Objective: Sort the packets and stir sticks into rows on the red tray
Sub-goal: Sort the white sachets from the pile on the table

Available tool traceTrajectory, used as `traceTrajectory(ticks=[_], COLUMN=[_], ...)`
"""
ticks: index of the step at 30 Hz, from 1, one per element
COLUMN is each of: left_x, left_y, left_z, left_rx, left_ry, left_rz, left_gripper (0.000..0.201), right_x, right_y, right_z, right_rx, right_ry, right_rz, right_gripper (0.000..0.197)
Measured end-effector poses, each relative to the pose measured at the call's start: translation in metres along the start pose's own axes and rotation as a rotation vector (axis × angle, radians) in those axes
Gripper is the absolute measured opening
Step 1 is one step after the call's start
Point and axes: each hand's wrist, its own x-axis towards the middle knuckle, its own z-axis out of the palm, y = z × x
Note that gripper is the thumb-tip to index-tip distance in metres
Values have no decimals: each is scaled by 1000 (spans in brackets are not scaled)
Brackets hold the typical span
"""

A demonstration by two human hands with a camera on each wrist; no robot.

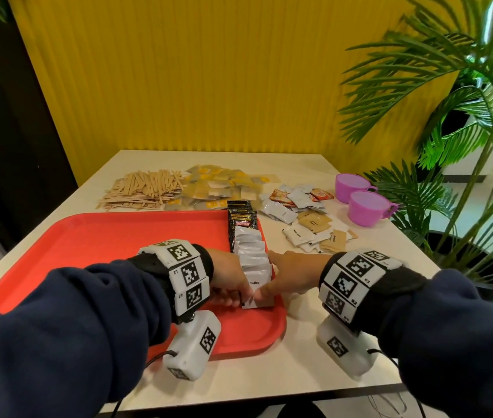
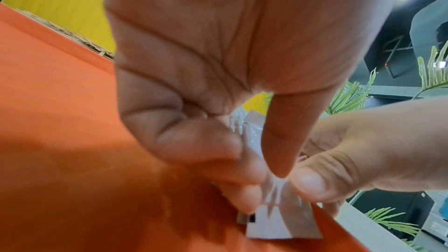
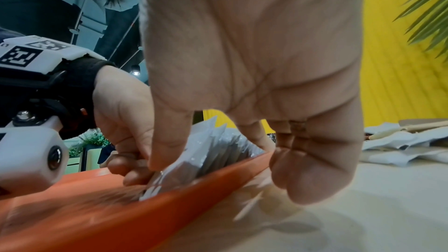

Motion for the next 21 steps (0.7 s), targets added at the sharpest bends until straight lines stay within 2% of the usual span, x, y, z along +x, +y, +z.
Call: traceTrajectory(ticks=[5,9,14,18,19,21], left_x=[1,1,0,0,-1,-2], left_y=[0,0,0,1,2,5], left_z=[-6,-9,-15,-18,-18,-19], left_rx=[10,-21,-29,-42,-43,-44], left_ry=[-28,-81,-16,-2,-2,2], left_rz=[16,11,36,61,58,63], left_gripper=[12,7,3,27,30,21], right_x=[-1,-2,1,6,7,10], right_y=[3,4,5,6,6,6], right_z=[-5,-11,-15,-14,-14,-13], right_rx=[147,199,279,317,326,343], right_ry=[-63,-74,-122,-152,-161,-167], right_rz=[-8,14,11,11,11,8], right_gripper=[78,93,97,96,94,90])
